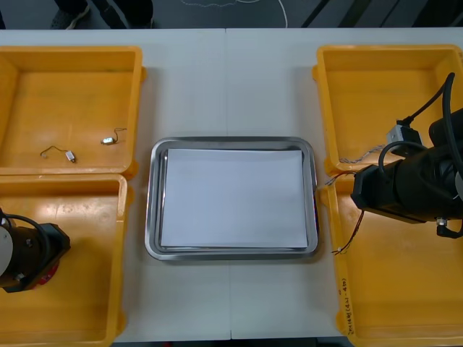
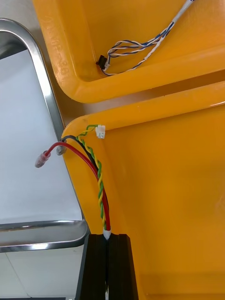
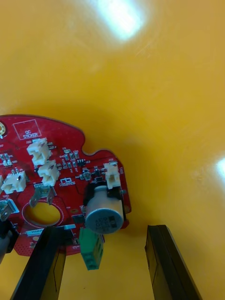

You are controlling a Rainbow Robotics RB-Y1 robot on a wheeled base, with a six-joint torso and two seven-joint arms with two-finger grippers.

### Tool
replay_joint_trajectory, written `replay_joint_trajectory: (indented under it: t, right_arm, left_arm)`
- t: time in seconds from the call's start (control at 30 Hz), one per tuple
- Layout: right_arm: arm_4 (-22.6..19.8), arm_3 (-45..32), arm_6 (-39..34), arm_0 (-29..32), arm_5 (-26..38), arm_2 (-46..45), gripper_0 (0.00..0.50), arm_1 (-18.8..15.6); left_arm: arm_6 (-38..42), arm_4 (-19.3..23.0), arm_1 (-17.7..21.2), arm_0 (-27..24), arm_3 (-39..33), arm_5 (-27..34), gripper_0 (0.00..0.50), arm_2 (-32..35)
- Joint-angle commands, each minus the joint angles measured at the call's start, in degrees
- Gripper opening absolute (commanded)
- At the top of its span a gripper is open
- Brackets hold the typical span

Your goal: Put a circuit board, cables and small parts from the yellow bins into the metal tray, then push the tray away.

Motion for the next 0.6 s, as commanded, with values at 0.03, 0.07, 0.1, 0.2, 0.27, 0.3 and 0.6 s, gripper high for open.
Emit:
replay_joint_trajectory:
  t: [0.03, 0.07, 0.1, 0.2, 0.27, 0.3, 0.6]
  right_arm:
    - [-0.25, -0.3, 3.83, -1.64, 0.27, 0.85, 0.0, 0.58]
    - [-0.34, -0.39, 3.92, -1.64, 0.27, 0.85, 0.0, 0.49]
    - [-0.42, -0.39, 4.0, -1.64, 0.27, 0.85, 0.0, 0.49]
    - [-0.6, -0.39, 4.27, -1.73, 0.27, 0.85, 0.0, 0.4]
    - [-0.78, -0.39, 4.36, -1.73, 0.27, 0.85, 0.0, 0.4]
    - [-0.86, -0.39, 4.36, -1.73, 0.27, 0.85, 0.0, 0.31]
    - [-0.95, -0.39, 4.79, -1.73, 0.27, 0.85, 0.0, 0.31]
  left_arm:
    - [-4.8, -0.31, -0.78, 0.83, -1.08, 1.32, 0.5, -0.85]
    - [-4.8, -0.22, -0.78, 0.83, -1.08, 1.49, 0.484, -0.76]
    - [-4.71, -0.22, -0.78, 0.83, -1.17, 1.67, 0.465, -0.85]
    - [-4.8, -0.13, -0.78, 0.83, -1.17, 1.76, 0.38, -0.85]
    - [-4.71, -0.13, -0.78, 0.83, -1.17, 1.76, 0.336, -0.85]
    - [-4.8, -0.13, -0.78, 0.83, -1.17, 1.76, 0.29, -0.85]
    - [-5.15, -0.13, -0.78, 0.83, -1.17, 1.76, 0.0, -0.94]
